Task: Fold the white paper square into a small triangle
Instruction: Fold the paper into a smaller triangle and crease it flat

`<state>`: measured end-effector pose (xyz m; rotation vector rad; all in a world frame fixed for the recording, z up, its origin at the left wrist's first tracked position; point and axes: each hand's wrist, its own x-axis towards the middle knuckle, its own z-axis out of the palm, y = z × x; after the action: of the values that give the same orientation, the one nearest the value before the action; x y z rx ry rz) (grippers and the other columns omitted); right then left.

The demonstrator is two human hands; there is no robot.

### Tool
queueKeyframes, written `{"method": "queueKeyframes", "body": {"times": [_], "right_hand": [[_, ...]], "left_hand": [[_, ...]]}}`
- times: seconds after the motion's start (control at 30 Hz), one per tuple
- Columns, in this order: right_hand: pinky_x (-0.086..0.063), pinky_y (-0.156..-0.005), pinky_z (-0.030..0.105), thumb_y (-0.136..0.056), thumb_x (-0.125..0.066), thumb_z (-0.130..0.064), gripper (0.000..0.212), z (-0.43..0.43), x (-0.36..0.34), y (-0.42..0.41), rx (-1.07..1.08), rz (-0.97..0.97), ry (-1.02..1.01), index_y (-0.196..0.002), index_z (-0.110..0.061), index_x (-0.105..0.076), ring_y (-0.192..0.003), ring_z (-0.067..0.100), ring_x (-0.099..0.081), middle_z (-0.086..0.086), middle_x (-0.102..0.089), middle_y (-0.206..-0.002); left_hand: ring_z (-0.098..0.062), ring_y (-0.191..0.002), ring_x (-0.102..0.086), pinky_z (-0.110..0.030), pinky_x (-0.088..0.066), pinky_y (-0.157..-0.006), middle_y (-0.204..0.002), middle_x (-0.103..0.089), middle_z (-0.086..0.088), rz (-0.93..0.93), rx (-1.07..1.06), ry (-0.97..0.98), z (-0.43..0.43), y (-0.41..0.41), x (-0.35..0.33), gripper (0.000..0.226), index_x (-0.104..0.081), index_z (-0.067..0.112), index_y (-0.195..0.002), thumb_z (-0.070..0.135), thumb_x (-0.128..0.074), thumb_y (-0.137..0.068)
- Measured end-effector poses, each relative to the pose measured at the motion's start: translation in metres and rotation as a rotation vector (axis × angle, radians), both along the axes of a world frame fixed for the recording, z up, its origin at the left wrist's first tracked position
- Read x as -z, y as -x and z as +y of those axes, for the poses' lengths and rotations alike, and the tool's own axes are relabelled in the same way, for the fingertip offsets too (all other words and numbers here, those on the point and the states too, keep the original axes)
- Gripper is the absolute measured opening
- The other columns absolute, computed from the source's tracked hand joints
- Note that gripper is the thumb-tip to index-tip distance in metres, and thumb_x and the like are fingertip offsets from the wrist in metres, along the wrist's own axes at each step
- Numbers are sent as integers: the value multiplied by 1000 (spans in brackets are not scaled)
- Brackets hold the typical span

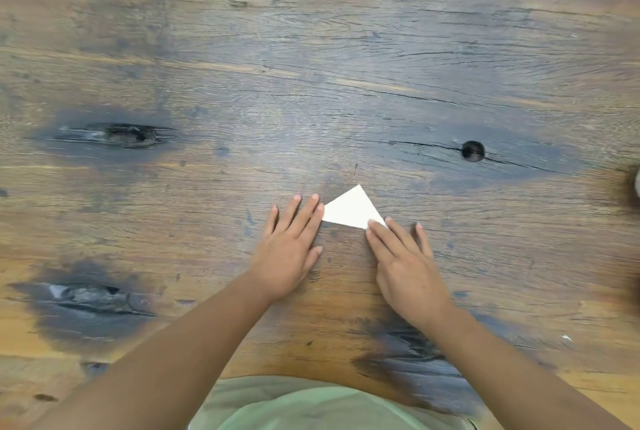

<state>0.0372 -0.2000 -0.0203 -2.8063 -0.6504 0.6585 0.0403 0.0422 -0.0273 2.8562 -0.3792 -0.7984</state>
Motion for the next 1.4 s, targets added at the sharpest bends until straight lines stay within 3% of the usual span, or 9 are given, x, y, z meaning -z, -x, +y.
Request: {"method": "queueKeyframes", "body": {"times": [0.23,0.4,0.5,0.6,0.7,0.93,1.4], "right_hand": [[-24,-117,59,-85,-57,-9,47,-3,0,-18,125,-62,-66,-132,-9,-57,-141,25,-39,3,-52,-145],[-17,-120,58,-84,-59,-5,36,2,-4,-26,149,-136,-192,-119,-12,-63,-136,22,-45,2,-60,-130],[-18,-121,52,-88,-57,-9,49,11,-7,-34,90,-125,-218,-137,-8,-51,-143,23,-35,7,-51,-145],[-11,-124,48,-94,-50,-23,65,23,-3,-39,-6,-36,-133,-153,-7,-27,-152,22,-12,7,-22,-163],[-7,-124,48,-99,-41,-39,72,27,6,-39,-98,-24,-33,-157,-9,-11,-153,22,1,6,-3,-166],[-7,-122,53,-100,-17,-58,79,21,25,-33,-185,-20,89,-155,-7,9,-152,24,11,9,11,-165],[-13,-121,56,-99,-19,-59,78,-34,27,-23,-154,-38,131,-157,-10,1,-153,19,1,6,1,-167]], "left_hand": [[-32,-152,6,-59,-10,-121,-167,3,-6,7,-29,-28,-14,24,0,64,-8,23,-158,49,-23,-101],[-25,-151,-20,-62,-23,-115,-163,-24,-4,-54,-19,61,-7,11,-9,57,-35,18,-152,44,-25,-101],[-17,-153,-10,-63,-17,-117,-166,-14,1,-88,71,104,-7,1,-6,60,-23,17,-156,45,-27,-102],[-17,-153,1,-62,-8,-119,-167,0,2,-87,204,91,-12,-9,0,68,-9,16,-158,50,-27,-102],[-18,-153,10,-64,-4,-119,-166,9,2,-62,247,66,-14,-15,7,73,1,16,-158,58,-20,-101],[-23,-152,13,-68,-4,-116,-166,17,-2,-63,286,-8,-15,-13,19,81,4,14,-157,66,-12,-98],[-22,-152,16,-67,1,-117,-165,21,-1,-80,278,35,-13,-11,24,80,12,15,-156,66,-12,-98]]}}
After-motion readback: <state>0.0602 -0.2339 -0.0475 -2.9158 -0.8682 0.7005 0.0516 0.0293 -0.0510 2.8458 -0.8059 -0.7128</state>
